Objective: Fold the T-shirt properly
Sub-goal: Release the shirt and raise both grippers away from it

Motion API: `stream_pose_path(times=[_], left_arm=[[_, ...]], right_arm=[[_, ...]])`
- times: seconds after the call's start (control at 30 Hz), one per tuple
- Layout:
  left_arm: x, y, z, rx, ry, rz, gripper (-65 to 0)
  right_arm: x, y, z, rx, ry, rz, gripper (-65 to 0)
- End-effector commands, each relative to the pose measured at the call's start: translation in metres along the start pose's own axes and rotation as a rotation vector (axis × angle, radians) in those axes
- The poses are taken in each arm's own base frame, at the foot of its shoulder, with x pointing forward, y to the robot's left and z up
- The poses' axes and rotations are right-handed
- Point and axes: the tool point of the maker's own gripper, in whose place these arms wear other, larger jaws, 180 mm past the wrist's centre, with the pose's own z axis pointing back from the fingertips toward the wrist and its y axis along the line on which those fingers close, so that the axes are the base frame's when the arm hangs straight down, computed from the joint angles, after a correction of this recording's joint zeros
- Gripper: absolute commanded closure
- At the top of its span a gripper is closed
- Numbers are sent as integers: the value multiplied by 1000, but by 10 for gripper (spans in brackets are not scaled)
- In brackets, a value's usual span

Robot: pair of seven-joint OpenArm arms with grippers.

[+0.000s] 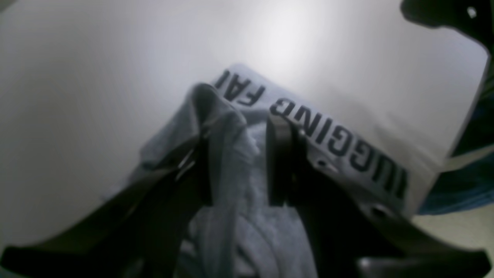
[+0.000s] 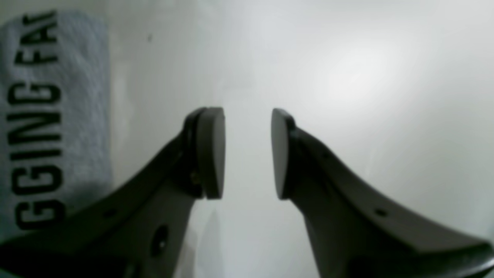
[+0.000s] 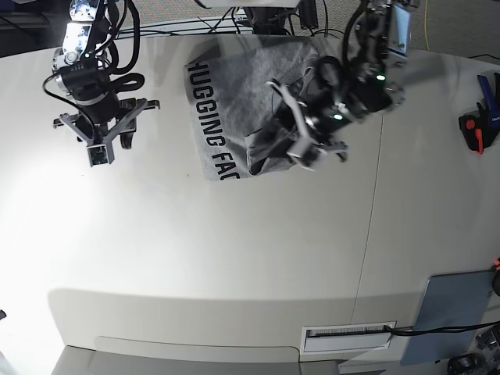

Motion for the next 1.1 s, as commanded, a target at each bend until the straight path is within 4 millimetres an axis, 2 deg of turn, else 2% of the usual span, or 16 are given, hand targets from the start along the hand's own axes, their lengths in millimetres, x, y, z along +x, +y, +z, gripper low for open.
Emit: stream_pose_path(times=[0.0, 0.1, 0.17, 0.37, 0.57, 0.7, 0.73, 0.77, 0.83, 0.87, 1.07], left_arm=[[16, 2, -2, 37, -39, -23, -203], [18, 10, -12, 165, -7, -56, -203], [20, 6, -16, 196, -2, -85, -203], [8, -9, -28, 199, 37, -96, -203], [5, -7, -41, 206, 54, -77, -203], [2, 1, -45, 226, 70, -89, -202], [3, 5, -44, 240, 68, -97, -189], [4, 10, -43, 263, 65, -92, -145], [5, 21, -40, 311, 63, -75, -19], [5, 27, -38, 337, 62, -68, 0], [-5, 57, -22, 443, 93, -28, 0]], right_arm=[[4, -3, 0, -7, -21, 0, -205], [-4, -3, -4, -3, 12, -6, -205], [-6, -3, -5, -2, 18, -7, -205], [-6, -2, -5, -2, 18, -7, -205], [-6, -3, -5, -2, 22, -7, -205], [-7, -3, -5, -2, 27, -6, -205], [-7, -3, -5, -2, 28, -6, -205], [-7, -2, -5, -2, 28, -7, -205], [-7, -3, -5, -2, 28, -6, -205], [-7, -3, -5, -2, 28, -6, -205], [-6, -2, -5, -2, 22, -6, -205]])
